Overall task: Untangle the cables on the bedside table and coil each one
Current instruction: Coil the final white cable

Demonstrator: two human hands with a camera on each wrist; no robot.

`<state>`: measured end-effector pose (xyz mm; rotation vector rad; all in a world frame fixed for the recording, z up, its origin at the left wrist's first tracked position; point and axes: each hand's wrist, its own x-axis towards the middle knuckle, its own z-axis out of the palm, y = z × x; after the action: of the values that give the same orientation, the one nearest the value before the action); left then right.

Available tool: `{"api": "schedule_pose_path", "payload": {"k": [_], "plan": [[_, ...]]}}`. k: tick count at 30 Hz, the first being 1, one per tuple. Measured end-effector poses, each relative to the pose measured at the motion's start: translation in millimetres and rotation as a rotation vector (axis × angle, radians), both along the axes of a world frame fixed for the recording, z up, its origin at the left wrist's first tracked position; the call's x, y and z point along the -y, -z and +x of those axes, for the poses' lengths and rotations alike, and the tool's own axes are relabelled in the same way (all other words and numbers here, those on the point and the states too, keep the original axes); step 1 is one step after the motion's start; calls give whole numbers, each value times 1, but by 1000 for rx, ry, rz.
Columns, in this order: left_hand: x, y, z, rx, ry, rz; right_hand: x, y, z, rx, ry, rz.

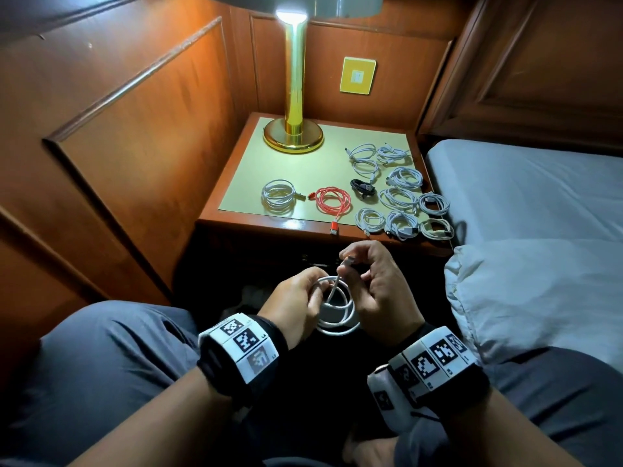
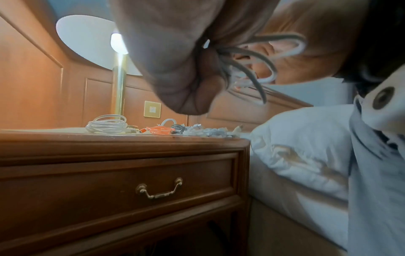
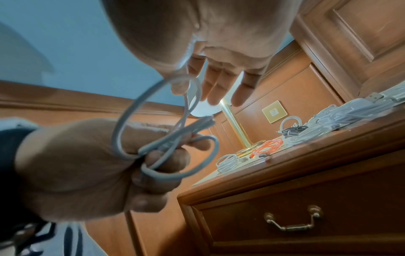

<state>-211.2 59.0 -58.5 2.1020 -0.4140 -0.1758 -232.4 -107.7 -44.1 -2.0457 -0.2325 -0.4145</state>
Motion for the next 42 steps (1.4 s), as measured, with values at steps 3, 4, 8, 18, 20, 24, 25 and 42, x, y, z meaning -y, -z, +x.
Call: {"api": "schedule_pose_path", "payload": {"k": [3, 4, 8, 18, 20, 24, 25, 42], "plan": [[1, -4, 1, 58, 54, -42, 0, -5, -1, -125, 65, 198], [1, -5, 0, 72, 86, -46, 2, -4, 0, -160, 90, 232], [0, -1, -7, 45, 179, -22, 6, 2, 2, -282, 163, 248], [0, 0, -9, 17, -28, 2, 2, 0, -4, -309, 127, -128], [-1, -2, -7, 21, -84, -1, -2, -2, -6, -359, 75, -140], [-6, -6, -3, 14, -75, -33, -3, -5, -7, -450, -21, -177], [-7, -7, -3, 16, -47, -30, -3, -6, -7, -462, -25, -188], [-5, -6, 4, 46, -132, -173, -3, -11, -6, -428, 77, 163]]}}
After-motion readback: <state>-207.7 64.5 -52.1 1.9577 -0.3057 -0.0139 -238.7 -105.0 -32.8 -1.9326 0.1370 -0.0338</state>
